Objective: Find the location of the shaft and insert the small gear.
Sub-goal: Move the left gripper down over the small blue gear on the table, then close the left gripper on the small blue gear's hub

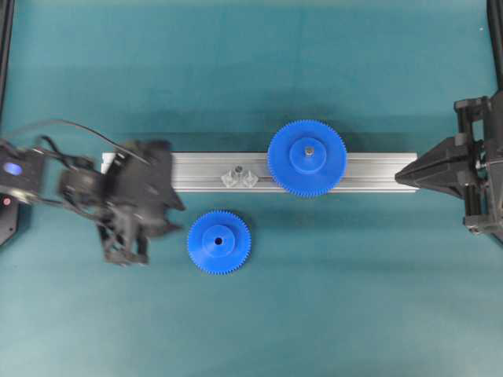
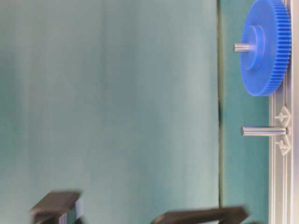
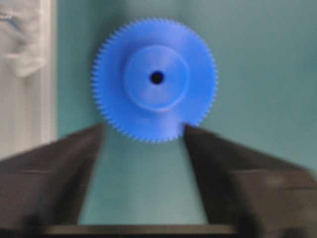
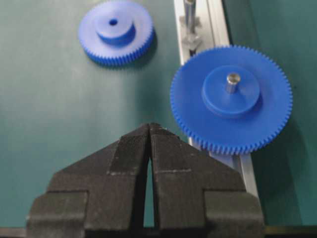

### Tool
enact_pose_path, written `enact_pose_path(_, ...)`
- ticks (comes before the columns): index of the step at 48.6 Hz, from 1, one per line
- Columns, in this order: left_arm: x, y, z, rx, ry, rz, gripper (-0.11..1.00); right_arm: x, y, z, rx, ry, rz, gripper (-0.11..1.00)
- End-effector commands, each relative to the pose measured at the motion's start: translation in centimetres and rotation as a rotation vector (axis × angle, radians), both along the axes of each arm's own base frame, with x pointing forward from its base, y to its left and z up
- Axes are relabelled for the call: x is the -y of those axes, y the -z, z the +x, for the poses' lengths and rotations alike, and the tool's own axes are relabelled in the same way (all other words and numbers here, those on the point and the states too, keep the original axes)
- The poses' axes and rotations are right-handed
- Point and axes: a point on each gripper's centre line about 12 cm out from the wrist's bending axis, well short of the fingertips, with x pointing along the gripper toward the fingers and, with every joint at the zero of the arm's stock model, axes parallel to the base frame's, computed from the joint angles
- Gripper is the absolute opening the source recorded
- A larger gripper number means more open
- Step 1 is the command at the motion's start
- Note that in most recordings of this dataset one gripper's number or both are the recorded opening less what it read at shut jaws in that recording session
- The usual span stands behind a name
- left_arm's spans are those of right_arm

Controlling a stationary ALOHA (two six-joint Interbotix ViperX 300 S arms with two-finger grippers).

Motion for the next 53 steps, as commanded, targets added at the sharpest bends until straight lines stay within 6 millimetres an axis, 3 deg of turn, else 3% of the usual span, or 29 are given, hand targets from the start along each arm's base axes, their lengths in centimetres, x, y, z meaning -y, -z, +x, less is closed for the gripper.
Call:
enact_pose_path(1,1.0,-0.2,1.5,0.007,0.022,-0.002,0.77,0.0,-0.9,0.4,0.021,0.006,0.008,0.06)
enact_pose_path(4,1.3,0.4,2.3,-0.007,0.022,-0.005,0.9,0.0,-0.9,0.4,0.02,0.006,0.008,0.06)
enact_pose_path(6,1.4,1.0,3.0,-0.022,0.019,-0.006,0.92,0.0,-0.8,0.3,0.018,0.004,0.008,0.06)
enact_pose_path(21,1.7,3.7,5.4,-0.138,0.017,0.012,0.91,0.0,-0.6,0.2,0.015,0.004,0.008,0.06)
enact_pose_path(53,0.2,4.7,6.8,-0.178,-0.024,0.013,0.93,0.0,-0.2,-0.8,0.035,0.005,0.009,0.06)
